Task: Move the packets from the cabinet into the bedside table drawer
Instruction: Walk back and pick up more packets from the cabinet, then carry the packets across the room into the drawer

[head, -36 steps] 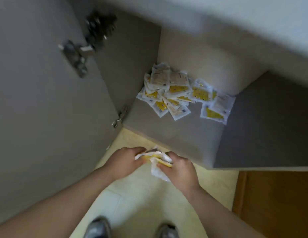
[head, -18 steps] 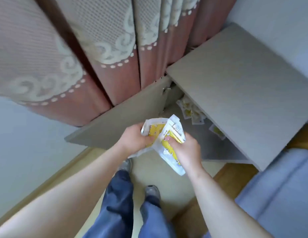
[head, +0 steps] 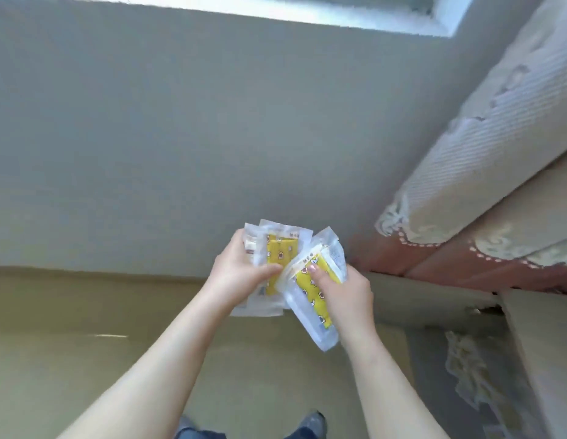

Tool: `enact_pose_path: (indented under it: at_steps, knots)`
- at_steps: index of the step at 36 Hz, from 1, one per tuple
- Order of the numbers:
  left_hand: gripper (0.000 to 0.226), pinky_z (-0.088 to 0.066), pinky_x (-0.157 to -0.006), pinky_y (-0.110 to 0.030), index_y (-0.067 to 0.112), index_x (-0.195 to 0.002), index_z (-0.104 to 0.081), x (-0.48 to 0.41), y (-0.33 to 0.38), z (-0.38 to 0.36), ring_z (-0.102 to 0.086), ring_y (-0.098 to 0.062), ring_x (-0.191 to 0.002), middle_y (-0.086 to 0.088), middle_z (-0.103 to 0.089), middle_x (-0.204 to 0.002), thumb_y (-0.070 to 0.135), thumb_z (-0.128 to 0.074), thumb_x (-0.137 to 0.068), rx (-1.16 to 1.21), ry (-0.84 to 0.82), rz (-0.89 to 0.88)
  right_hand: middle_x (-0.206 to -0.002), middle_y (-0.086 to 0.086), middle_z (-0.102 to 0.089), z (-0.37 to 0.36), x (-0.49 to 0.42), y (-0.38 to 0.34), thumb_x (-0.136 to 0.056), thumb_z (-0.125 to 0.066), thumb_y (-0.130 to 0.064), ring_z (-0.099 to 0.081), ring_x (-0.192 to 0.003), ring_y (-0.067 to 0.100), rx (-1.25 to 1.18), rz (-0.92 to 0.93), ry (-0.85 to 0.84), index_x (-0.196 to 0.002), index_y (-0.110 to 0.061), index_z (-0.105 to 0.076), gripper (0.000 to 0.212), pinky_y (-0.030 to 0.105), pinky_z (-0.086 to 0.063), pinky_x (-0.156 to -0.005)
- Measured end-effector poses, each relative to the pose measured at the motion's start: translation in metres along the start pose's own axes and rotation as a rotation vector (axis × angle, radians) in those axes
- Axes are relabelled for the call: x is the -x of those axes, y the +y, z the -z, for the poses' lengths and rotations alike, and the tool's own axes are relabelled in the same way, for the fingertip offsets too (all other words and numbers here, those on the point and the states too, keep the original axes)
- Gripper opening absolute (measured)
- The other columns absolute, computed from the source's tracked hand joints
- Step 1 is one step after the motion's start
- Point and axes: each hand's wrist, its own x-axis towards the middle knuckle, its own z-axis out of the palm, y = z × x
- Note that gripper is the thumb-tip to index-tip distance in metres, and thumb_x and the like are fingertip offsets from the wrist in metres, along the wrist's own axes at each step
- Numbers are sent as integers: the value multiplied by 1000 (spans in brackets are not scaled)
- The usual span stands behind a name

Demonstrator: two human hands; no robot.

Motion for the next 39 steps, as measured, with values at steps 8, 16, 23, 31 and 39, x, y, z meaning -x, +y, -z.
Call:
enact_pose_path:
  at_steps: [8,16,23,31,39]
  knots:
    - [44,-53,-86,-38,28,-101,-54,30,-55,211,-66,-14,-94,6,-70,-99,20,-78,-65,245,384,70,-61,-7,-59,-201,41,-93,-80,-69,-27,-55,-62,15,-20,79,-333,-70,-14,-63,17,33,-47,-67]
    - [41,-54,-82,-35,20,-110,-52,74,-117,378,-67,-16,-96,-1,-68,-107,5,-73,-77,510,760,94,-71,0,-53,-377,100,-161,-73,-61,-20,-48,-63,18,-10,72,-667,-85,-3,-58,21,30,-41,-61]
    - [56,-40,-98,-34,20,-124,-43,86,-160,476,-49,-17,-121,5,-52,-129,17,-75,-78,628,1064,175,-79,4,-57,-501,128,-203,-82,-58,-15,-53,-67,19,46,94,-897,-96,-4,-58,17,28,-43,-61]
    - [44,-38,-92,-32,20,-114,-44,52,-179,593,-48,-14,-115,8,-52,-123,19,-73,-81,723,1301,182,-79,4,-58,-648,129,-265,-84,-59,-19,-54,-69,19,86,126,-1081,-95,-7,-58,17,30,-44,-64]
    - [35,-41,-67,-19,23,-108,-52,50,-198,688,-57,1,-90,12,-63,-103,14,-73,-81,857,1490,183,-78,4,-60,-770,153,-313,-85,-59,-20,-58,-70,22,174,126,-1252,-90,-12,-59,10,32,-48,-67]
